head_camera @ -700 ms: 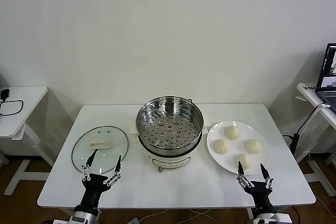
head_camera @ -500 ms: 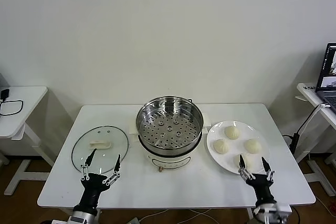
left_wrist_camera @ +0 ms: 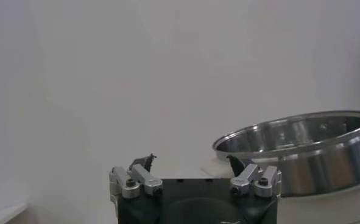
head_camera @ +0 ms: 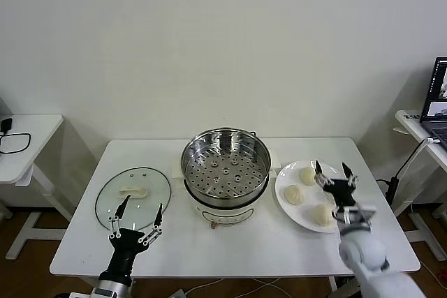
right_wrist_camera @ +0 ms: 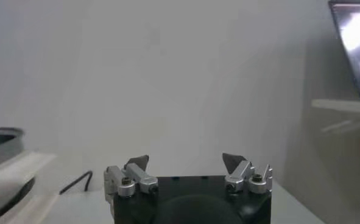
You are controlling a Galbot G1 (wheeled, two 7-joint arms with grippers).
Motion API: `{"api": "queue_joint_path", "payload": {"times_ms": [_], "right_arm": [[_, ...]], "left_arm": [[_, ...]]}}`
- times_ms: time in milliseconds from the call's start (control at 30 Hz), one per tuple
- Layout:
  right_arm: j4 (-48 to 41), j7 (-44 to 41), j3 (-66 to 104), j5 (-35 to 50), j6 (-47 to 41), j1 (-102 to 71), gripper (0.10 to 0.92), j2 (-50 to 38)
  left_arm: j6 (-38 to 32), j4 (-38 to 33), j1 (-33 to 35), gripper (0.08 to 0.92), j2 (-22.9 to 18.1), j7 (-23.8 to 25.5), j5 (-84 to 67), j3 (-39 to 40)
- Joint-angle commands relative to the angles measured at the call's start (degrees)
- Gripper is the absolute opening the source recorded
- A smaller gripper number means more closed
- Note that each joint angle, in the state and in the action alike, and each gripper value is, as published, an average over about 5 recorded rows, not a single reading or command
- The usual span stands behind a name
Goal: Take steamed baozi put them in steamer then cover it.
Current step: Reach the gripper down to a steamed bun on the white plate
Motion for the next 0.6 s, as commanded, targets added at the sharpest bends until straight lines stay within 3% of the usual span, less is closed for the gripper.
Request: {"api": "queue_joint_path", "payload": {"times_ms": [33, 200, 333, 600], "right_arm": [[-13.29, -3.85, -11.05, 3.32, -2.07, 18.39, 0.823, -3.45], [-19.32, -19.2, -20.87, 3.38, -4.66, 25.97, 0.823, -8.15], [-23.78, -36.59, -28.21, -0.05, -5.69, 33.23, 0.823, -11.75], [-36.2, -69.51, -39.28, -14.91, -3.51, 48.92, 0.823, -11.29]], "left_arm": [[0.1, -0.06, -0.08, 0.823, -0.02, -0.03, -0.01, 0.15], [0.28, -0.18, -0.32, 0.823, -0.02, -0.07, 0.0, 0.5], [0.41, -0.28, -0.44, 0.823, -0.08, -0.16, -0.02, 0.55], [0.63, -0.3, -0.46, 0.823, -0.48, -0.22, -0.02, 0.62]]}}
